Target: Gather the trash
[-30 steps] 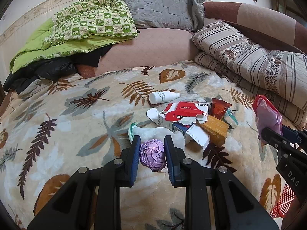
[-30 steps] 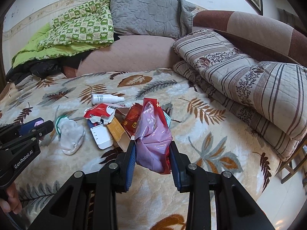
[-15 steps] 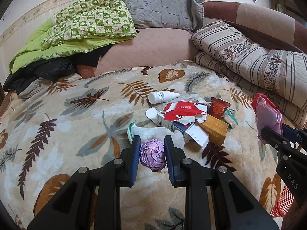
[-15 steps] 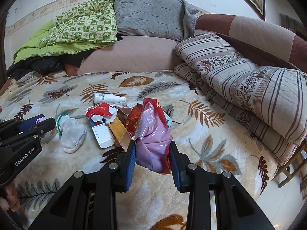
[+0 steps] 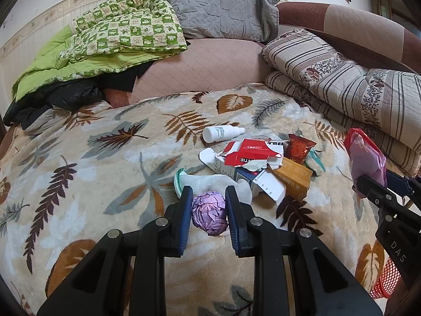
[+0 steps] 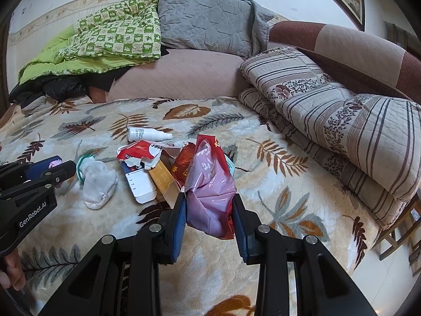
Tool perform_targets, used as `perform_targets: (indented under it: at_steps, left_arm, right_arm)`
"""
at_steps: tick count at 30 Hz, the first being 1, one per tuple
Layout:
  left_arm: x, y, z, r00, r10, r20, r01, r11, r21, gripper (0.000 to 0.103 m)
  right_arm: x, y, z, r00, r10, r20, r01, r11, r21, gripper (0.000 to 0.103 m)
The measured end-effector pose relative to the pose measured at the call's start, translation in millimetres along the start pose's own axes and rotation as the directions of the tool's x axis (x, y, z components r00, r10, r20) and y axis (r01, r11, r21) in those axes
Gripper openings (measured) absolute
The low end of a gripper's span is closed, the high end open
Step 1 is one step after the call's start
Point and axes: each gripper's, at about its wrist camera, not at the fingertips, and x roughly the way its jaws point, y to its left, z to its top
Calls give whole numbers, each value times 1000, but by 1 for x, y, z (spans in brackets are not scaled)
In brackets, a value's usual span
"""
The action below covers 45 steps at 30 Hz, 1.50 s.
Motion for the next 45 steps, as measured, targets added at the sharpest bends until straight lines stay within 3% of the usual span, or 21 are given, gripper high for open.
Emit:
perform_targets:
  at_steps: [32,40,45]
  left_arm:
    - [0,-7,1,1000,-10,-7,10,1000,2,24]
    - [1,-16,-1,996,-88,-22,89,996,31,24]
    - [-5,-40,-8,978,-200,-60,205,974,96,24]
  right_arm:
    - [0,1,-1,1000,-4,2,4,1000,-12,36]
    - [-2,-34,3,998,67,-20,-63,986,155,36]
    - [-20,-67,1,995,99,-4,-95,961,261,36]
